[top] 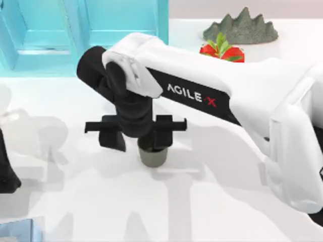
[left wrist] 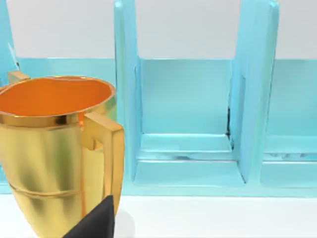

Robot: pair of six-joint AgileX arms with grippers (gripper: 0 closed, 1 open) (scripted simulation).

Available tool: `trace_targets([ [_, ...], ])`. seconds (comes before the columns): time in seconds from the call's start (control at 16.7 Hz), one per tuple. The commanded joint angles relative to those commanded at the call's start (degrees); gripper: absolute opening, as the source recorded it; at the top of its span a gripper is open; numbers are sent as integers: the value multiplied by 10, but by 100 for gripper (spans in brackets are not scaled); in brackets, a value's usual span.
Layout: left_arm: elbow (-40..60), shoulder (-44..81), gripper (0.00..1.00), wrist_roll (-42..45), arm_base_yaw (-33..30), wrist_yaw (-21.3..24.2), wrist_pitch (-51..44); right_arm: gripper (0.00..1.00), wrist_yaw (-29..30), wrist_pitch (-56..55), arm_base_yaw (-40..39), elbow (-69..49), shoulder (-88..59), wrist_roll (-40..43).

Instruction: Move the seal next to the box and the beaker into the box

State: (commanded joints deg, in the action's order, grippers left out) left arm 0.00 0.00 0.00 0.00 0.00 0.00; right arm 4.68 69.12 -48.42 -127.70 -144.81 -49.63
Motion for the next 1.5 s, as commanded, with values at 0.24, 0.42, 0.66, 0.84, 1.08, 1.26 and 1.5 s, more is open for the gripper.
trace_targets([
  [0.24,0,0,100,0,0,0,0,10,0,0,0,0,0,0],
  [0.42,0,0,100,0,0,0,0,0,0,0,0,0,0,0],
  [0.66,0,0,100,0,0,0,0,0,0,0,0,0,0,0],
  [0.84,0,0,100,0,0,0,0,0,0,0,-1,1,0,0],
  [1.08,0,0,100,0,0,0,0,0,-1,13,19,36,43,19],
  [1.26,0,0,100,0,0,0,0,0,-5,36,50,90,134,51],
  [1.5,0,0,100,0,0,0,0,0,-8,61,83,147,214,86],
])
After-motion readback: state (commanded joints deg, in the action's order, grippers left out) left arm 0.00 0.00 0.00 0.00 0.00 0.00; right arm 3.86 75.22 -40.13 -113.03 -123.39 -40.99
